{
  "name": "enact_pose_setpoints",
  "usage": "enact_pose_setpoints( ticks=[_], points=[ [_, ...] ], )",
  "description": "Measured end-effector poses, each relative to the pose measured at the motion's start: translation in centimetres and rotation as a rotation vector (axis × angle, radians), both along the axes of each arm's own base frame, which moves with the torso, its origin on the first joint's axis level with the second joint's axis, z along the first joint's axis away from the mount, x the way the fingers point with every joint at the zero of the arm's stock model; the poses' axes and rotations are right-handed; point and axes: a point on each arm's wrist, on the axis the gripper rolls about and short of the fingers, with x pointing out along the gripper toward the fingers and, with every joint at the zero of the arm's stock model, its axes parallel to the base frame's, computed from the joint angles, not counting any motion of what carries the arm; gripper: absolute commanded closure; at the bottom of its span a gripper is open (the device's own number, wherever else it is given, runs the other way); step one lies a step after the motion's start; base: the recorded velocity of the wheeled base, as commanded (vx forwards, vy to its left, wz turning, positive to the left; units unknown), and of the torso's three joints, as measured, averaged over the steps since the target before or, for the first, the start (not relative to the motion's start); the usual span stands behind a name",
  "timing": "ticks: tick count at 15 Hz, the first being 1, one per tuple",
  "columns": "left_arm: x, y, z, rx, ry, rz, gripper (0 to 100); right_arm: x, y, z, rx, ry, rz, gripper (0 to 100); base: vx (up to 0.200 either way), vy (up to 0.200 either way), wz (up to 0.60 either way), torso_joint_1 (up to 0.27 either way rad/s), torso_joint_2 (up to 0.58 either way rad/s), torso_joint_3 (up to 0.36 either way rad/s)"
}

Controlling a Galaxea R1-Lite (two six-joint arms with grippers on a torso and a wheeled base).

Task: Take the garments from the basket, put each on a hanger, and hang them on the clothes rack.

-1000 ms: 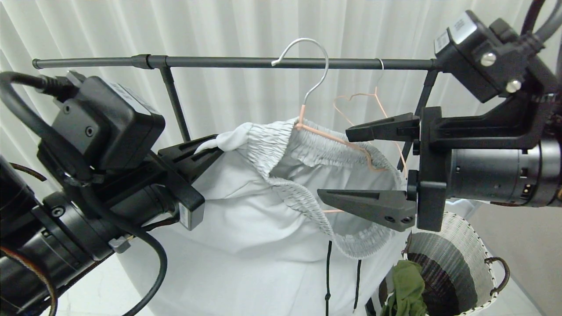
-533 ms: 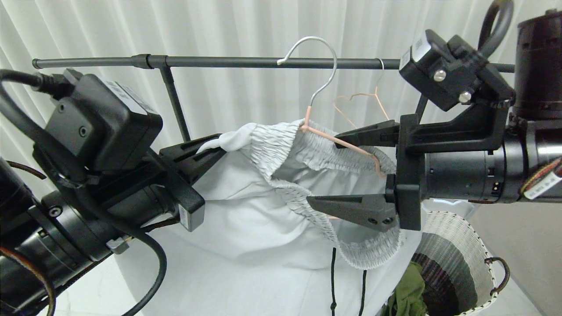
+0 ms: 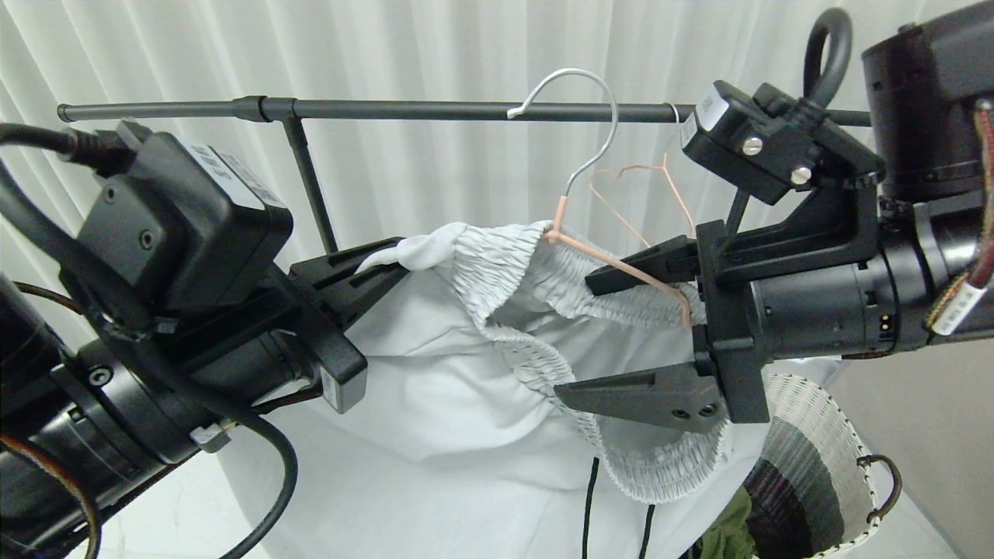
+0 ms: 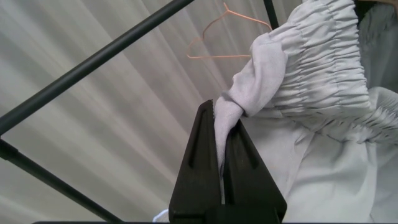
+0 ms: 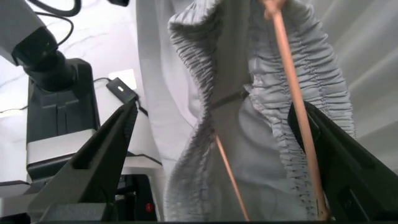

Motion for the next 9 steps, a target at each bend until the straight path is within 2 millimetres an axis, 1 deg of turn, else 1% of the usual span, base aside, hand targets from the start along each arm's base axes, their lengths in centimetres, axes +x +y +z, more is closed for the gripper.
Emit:
enact_pose_setpoints(
  ticks=[4,8,9],
  points=[
    [0.01,-0.13,-0.01,0.001,0.001,-0.004,100,0.46,1.00,-0.54,-0.032,0.024,0.006,0,0.000,0.000,0.00,0.000,0.00,0.000],
    [0.03,-0.17,-0.05,0.002,0.002,-0.005,100,0.40,1.18,-0.63,-0.043,0.034,0.012,0,0.000,0.000,0.00,0.000,0.00,0.000],
    [0.03,-0.18,-0.05,0.002,0.002,-0.005,100,0.40,1.18,-0.63,-0.043,0.035,0.013,100,0.000,0.000,0.00,0.000,0.00,0.000]
  ],
)
